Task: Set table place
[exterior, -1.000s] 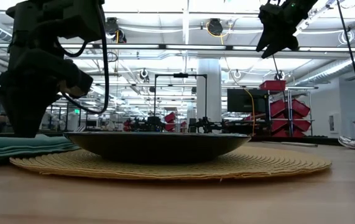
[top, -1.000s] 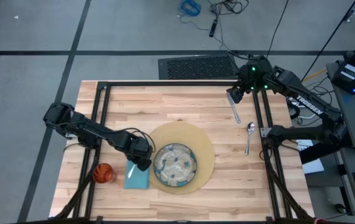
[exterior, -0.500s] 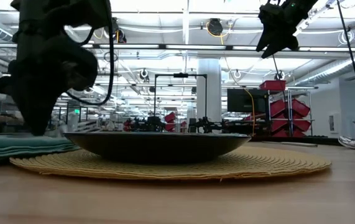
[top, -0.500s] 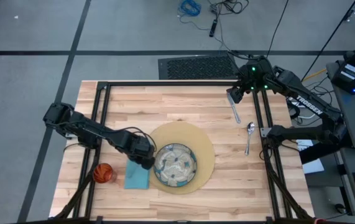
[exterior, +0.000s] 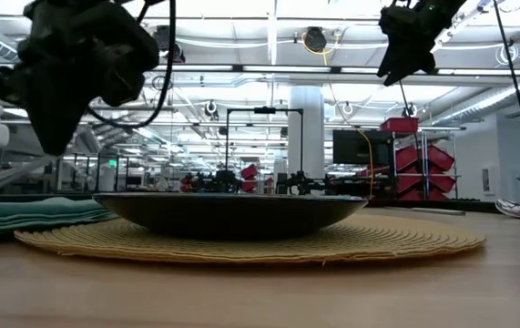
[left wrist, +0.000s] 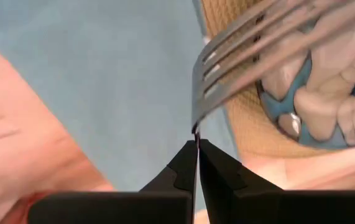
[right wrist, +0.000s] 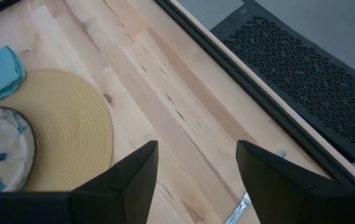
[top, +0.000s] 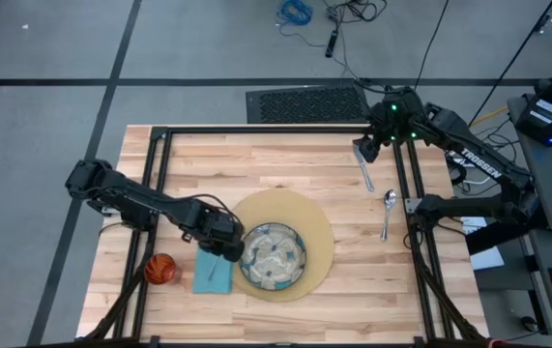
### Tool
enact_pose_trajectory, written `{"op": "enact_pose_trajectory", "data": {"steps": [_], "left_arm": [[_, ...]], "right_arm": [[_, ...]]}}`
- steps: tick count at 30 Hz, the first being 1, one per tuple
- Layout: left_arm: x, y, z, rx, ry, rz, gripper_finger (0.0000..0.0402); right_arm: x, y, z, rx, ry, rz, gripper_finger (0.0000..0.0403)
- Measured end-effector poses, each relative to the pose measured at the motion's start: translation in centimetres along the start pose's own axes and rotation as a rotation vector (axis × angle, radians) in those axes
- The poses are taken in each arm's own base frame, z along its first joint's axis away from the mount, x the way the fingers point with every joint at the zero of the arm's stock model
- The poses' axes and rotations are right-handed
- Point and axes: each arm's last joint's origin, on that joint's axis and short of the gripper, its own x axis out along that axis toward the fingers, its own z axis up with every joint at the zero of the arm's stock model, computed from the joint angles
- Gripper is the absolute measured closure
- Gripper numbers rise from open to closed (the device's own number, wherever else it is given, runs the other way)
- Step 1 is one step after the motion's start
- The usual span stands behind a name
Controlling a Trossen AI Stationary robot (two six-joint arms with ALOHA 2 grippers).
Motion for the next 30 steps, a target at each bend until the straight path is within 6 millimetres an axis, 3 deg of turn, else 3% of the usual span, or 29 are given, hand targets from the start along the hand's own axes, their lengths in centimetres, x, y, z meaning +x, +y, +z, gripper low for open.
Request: {"op": "enact_pose_trajectory", "data": {"steps": [7, 15, 24, 30], "left_arm": [[1.2, 1.3, -0.8, -0.055, 0.083, 0.06, 0.0401], [2.2, 2.0, -0.5, -0.045, 0.058, 0.073, 0.0401], [3.1, 3.1, 1.1, -0.043, 0.05, 0.068, 0.0401], [1.8, 2.9, 1.7, -0.009, -0.01, 0.078, 0.0401]], "right_arm": [[0.0, 0.0, 0.0, -0.012, 0.004, 0.0, 0.0195], [0.0, 0.0, 0.0, -0.007, 0.004, 0.0, 0.0195], [0.0, 0.0, 0.0, 0.024, 0.003, 0.002, 0.0195], [0.1, 0.0, -0.2, 0.036, 0.021, 0.002, 0.0195]]}}
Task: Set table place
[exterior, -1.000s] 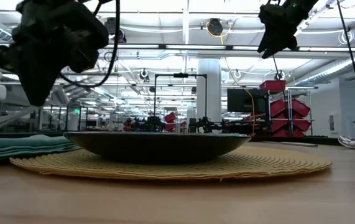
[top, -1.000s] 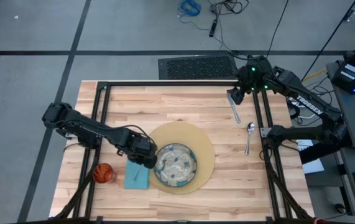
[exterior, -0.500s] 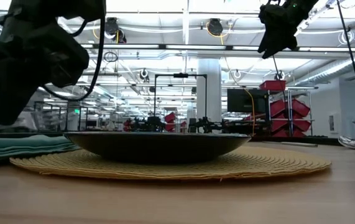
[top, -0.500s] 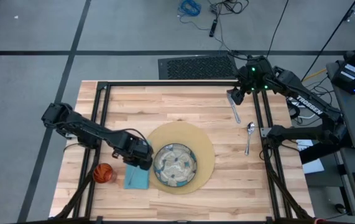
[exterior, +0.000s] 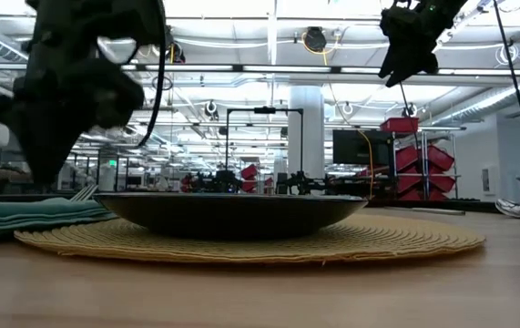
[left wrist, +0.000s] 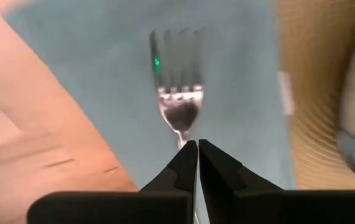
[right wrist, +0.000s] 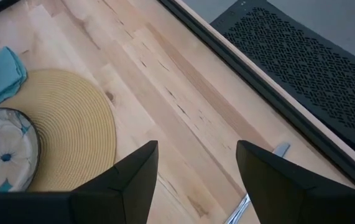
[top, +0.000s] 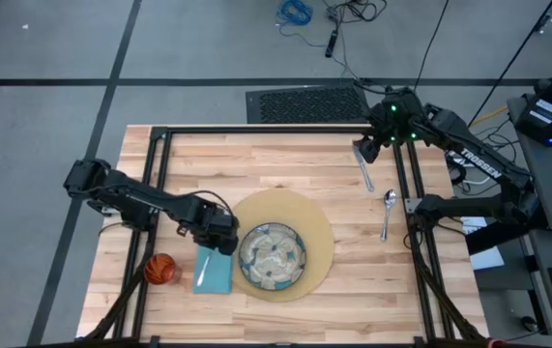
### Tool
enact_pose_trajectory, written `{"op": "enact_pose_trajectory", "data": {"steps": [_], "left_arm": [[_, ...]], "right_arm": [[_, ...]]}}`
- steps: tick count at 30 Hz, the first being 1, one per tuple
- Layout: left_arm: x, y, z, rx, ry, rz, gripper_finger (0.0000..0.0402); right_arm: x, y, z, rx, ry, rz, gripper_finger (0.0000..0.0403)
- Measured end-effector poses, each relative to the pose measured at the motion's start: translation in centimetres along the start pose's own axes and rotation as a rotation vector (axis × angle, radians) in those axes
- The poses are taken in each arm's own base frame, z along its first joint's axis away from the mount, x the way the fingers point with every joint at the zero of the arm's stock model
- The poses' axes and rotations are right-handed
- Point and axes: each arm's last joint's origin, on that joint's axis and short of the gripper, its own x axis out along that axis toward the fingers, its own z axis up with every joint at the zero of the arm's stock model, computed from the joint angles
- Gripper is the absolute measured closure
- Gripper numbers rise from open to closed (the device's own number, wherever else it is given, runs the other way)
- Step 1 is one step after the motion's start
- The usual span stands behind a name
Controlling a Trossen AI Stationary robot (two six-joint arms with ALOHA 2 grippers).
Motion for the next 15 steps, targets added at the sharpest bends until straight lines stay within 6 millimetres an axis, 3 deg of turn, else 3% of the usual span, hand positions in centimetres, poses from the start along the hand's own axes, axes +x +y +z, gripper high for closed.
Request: {"op": "enact_pose_trajectory", "data": {"steps": [6, 11, 15], "left_arm": [[-2.8, -1.0, -1.3, 0.153, -0.103, 0.031, 0.0401], [-1.8, -1.0, -2.5, 0.239, -0.113, 0.083, 0.0385], [-1.1, -1.0, -2.7, 0.253, -0.115, 0.112, 0.0336]], "right_arm": [[0.9, -0.1, -0.7, 0.001, 0.038, 0.0, 0.0195], [2.1, -0.3, -1.2, 0.005, 0.085, -0.001, 0.0195], [2.4, -0.3, -0.9, -0.012, 0.056, -0.002, 0.0195]]}}
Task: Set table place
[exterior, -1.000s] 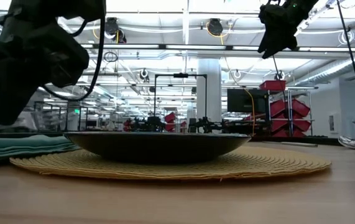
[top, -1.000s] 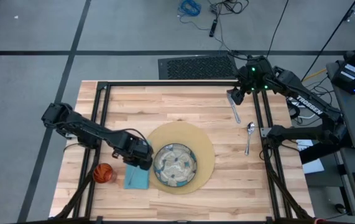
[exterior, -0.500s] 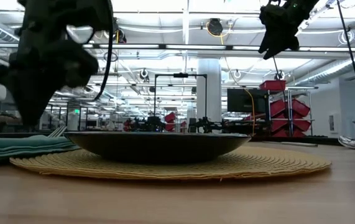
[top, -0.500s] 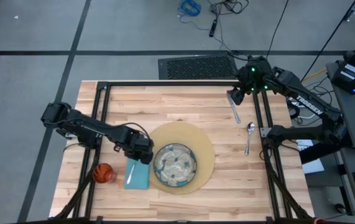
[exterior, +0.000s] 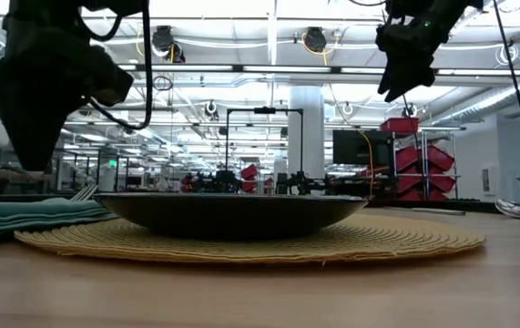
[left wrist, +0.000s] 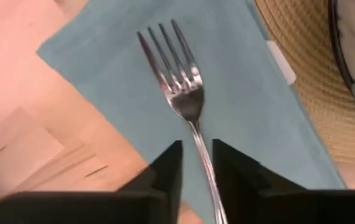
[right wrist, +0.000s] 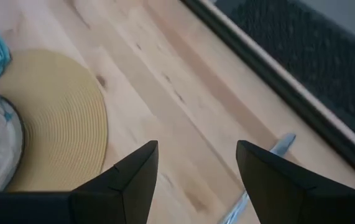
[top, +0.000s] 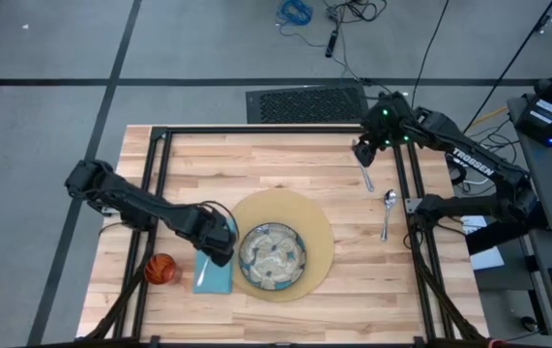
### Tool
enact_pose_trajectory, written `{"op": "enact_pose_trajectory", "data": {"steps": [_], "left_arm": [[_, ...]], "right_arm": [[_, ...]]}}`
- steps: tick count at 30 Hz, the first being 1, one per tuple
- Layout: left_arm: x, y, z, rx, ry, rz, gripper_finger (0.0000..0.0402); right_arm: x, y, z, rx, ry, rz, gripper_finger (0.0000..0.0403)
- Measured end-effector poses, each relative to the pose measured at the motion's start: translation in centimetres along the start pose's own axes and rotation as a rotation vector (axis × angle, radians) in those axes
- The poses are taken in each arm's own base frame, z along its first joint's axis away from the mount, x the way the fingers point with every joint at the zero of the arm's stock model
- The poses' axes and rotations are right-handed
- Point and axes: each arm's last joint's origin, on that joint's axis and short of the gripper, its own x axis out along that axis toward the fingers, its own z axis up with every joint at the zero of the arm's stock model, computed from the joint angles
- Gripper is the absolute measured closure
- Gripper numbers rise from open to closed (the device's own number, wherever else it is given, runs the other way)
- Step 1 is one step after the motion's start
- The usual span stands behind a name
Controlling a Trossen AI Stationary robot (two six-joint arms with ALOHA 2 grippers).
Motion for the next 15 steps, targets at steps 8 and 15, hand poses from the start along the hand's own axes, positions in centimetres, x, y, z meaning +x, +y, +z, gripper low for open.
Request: {"op": "enact_pose_trajectory", "data": {"steps": [8, 15], "left_arm": [[0.6, -1.9, 0.0, 0.027, -0.037, -0.13, 0.0251], [2.6, -1.8, -1.1, 0.06, 0.029, 0.037, 0.0248]], "right_arm": [[0.0, 0.0, 0.6, -0.011, -0.064, 0.0, 0.0195], [0.0, 0.0, 0.6, -0.008, -0.061, 0.002, 0.0195]]}}
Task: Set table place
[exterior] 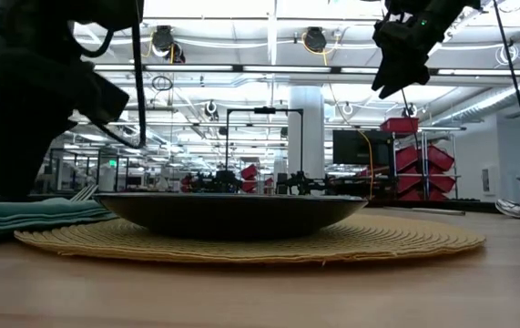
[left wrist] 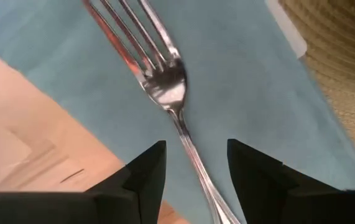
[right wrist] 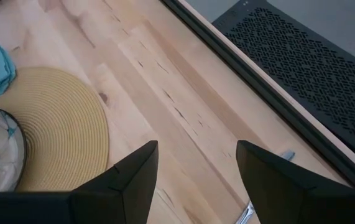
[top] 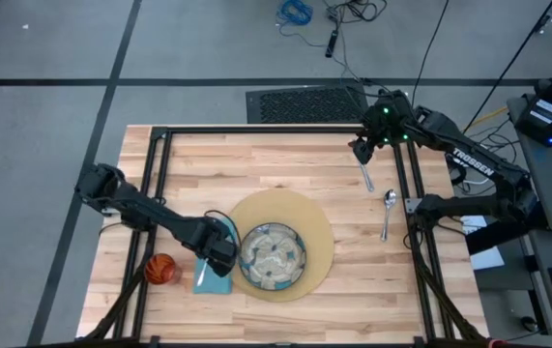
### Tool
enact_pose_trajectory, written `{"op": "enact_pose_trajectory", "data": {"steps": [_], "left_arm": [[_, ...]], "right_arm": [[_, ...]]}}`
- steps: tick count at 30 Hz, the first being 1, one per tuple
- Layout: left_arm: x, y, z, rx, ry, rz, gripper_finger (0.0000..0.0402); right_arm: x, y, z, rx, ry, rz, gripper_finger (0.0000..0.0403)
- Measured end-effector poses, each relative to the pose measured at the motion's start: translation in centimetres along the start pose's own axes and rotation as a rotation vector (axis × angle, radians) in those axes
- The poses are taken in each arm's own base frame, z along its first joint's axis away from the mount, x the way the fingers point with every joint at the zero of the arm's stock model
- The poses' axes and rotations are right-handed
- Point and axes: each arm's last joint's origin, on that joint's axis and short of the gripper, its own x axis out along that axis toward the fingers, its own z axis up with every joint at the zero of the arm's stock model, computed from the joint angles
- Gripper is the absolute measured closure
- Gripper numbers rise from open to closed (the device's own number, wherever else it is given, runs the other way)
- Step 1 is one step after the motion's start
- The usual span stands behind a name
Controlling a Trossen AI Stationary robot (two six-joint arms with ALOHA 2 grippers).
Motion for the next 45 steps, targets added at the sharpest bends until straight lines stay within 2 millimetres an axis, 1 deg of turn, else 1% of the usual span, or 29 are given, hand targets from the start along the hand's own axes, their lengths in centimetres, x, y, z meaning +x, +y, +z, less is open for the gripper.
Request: {"op": "enact_pose_trajectory", "data": {"steps": [8, 14, 34, 36, 42, 45], "left_arm": [[1.3, -0.6, -0.6, 0.011, 0.015, 0.041, 0.0249], [2.0, -0.7, -0.7, 0.012, 0.025, 0.07, 0.0249], [2.0, -0.8, -0.7, 0.002, 0.064, 0.057, 0.0252], [2.0, -0.8, -0.6, 0.0, 0.07, 0.053, 0.0261], [2.0, -0.8, -0.6, 0.009, 0.068, 0.047, 0.0312], [2.0, -0.8, -0.6, 0.014, 0.066, 0.048, 0.0329]], "right_arm": [[0.0, 0.0, 0.0, 0.019, 0.003, 0.0, 0.0195], [0.0, 0.0, 0.0, 0.028, 0.002, 0.0, 0.0195], [0.0, 0.0, 0.0, 0.039, 0.002, 0.0, 0.0195], [0.0, 0.0, 0.0, 0.039, 0.001, 0.0, 0.0195], [0.0, 0.0, 0.0, 0.039, 0.001, 0.0, 0.0195], [0.0, 0.0, 0.0, 0.039, 0.0, 0.0, 0.0195]]}}
